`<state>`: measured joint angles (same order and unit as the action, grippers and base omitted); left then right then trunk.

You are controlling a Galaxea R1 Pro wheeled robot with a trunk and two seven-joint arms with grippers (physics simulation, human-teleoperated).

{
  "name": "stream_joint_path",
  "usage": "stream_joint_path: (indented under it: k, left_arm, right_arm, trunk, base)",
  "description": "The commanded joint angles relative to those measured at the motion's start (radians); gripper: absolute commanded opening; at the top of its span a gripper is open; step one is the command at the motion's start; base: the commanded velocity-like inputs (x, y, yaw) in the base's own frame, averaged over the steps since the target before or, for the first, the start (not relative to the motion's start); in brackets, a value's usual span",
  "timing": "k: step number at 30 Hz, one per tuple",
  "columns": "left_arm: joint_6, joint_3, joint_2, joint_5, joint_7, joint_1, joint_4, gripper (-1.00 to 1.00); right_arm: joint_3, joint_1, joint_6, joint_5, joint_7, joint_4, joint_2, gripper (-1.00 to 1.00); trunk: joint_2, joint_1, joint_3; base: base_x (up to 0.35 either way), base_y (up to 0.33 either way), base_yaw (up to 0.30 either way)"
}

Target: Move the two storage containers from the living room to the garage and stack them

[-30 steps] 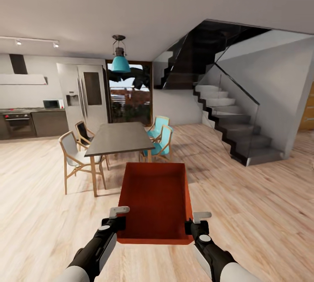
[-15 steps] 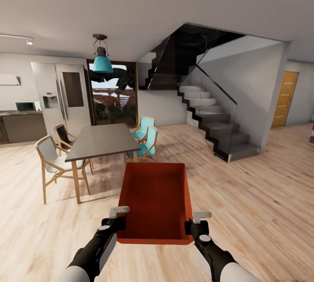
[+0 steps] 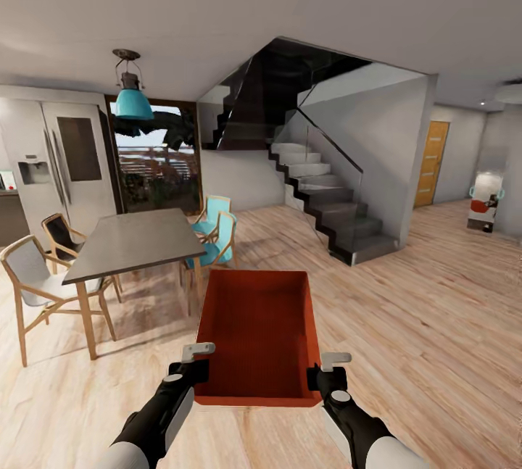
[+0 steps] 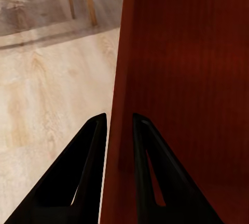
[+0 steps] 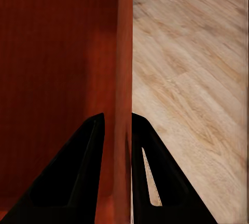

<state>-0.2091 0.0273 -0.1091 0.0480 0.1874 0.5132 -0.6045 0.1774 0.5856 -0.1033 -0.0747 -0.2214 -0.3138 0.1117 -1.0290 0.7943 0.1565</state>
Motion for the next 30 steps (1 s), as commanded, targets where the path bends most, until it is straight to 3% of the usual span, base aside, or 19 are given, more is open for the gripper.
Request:
stream_joint_path:
  k: [1, 18, 30]
  left_arm:
    - [0.034, -0.012, 0.000, -0.009, 0.014, 0.001, -0.019, -1.00]
    - [0.034, -0.013, 0.000, -0.008, 0.014, 0.001, -0.017, -1.00]
    - [0.033, -0.012, 0.000, -0.007, 0.014, 0.001, -0.017, -1.00]
  right_arm:
    - [-0.005, 0.000, -0.004, -0.014, -0.006, 0.002, 0.000, -1.00]
    - [-0.005, 0.000, -0.004, -0.014, -0.006, 0.002, 0.000, -1.00]
    - [-0.006, 0.000, -0.004, -0.014, -0.006, 0.003, 0.000, -1.00]
  trunk:
    - [-0.001, 0.001, 0.002]
    - [-0.001, 0.001, 0.002]
    - [-0.001, 0.001, 0.002]
  base:
    - [0.317, 0.000, -0.242]
    - [0.322, 0.004, -0.243]
    - [0.323, 0.111, -0.243]
